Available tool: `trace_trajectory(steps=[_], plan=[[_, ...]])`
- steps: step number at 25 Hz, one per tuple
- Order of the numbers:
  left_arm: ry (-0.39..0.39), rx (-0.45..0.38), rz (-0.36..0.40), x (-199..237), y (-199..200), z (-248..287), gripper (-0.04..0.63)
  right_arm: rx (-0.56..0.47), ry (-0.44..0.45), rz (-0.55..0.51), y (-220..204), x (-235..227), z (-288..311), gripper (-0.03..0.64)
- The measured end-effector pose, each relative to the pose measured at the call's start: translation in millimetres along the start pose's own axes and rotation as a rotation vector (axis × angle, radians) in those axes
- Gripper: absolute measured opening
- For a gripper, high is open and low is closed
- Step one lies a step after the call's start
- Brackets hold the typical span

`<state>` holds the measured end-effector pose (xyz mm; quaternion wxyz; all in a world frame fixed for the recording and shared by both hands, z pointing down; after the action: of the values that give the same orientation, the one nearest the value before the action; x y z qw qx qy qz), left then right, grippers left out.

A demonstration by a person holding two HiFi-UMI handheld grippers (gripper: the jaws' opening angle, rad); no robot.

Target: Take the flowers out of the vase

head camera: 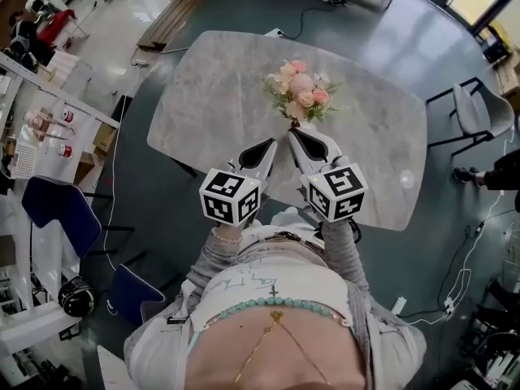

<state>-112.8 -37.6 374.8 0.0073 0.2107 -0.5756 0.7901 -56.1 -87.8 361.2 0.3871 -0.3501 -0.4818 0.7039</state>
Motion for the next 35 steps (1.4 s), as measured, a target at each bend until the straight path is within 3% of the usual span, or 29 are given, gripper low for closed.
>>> trace_trajectory(steps=[19, 35], plan=[[-0.087, 0.053, 0.03, -38.7, -0.9, 64.8, 0.0, -0.038, -0.103, 0.075, -6.6, -69.5, -46.0, 0.026], [-0.238, 0.154, 0.072, -33.3, -3.7, 86.1, 0.0, -0.057, -0.26, 0.155, -9.8, -96.4, -48.1, 0.026]])
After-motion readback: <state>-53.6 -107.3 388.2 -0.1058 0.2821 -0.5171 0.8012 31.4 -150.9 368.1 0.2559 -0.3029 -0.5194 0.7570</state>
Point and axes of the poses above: the fingertips, and each gripper's own axes: z forward along the fingers, x to its left, y out of its top, the point moved 3 cm from there along -z, backward along the fingers, and after that the axes turned 8 degrees about -y, right-handed, at the moved point
